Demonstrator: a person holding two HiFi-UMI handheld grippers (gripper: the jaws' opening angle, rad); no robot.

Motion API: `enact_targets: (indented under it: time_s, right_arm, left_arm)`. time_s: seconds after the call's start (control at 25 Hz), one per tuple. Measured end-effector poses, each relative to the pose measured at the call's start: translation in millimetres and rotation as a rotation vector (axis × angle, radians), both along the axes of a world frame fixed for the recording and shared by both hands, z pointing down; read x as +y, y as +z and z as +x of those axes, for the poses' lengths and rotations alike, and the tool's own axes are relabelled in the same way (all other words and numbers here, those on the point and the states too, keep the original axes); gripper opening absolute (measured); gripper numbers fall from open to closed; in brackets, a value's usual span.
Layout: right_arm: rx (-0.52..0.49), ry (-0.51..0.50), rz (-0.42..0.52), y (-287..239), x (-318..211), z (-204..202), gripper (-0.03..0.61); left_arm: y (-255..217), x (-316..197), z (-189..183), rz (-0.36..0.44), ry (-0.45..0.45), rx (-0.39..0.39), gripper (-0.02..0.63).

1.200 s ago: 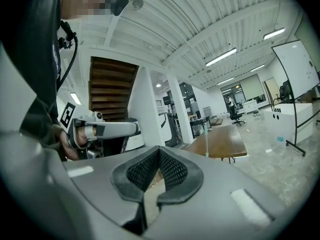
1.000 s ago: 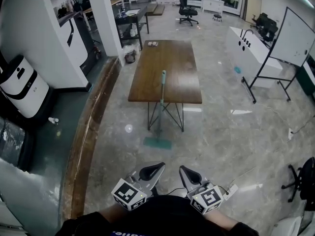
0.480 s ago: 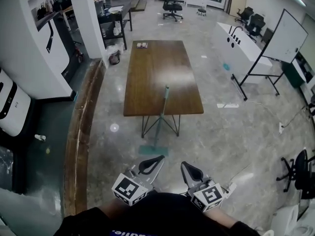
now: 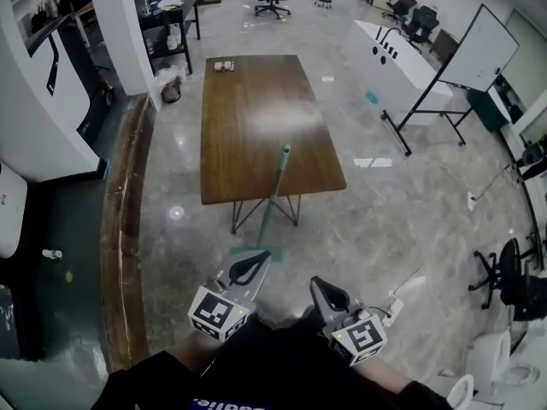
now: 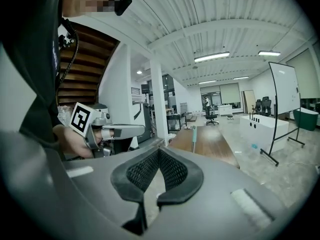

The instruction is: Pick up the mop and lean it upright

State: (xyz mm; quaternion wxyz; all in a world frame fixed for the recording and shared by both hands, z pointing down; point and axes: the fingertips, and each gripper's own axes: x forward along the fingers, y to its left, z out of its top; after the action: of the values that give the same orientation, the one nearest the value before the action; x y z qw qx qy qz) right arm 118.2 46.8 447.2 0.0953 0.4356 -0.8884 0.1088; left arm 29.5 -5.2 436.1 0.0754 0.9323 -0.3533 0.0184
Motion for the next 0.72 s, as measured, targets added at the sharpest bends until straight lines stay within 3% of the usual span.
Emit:
enact_targets:
  time_s: [0.36, 0.72]
  right_arm:
    - [-0.010, -0.011, 0.014, -1, -34, 16, 0.005]
    - [-0.014, -0.044, 0.031, -7, -85, 71, 0.005]
  left_arm:
    - [9, -51, 20, 0.018, -0.018, -0.047, 0.056]
    - [54, -120, 42, -0.019, -0.110, -0.189, 0.102]
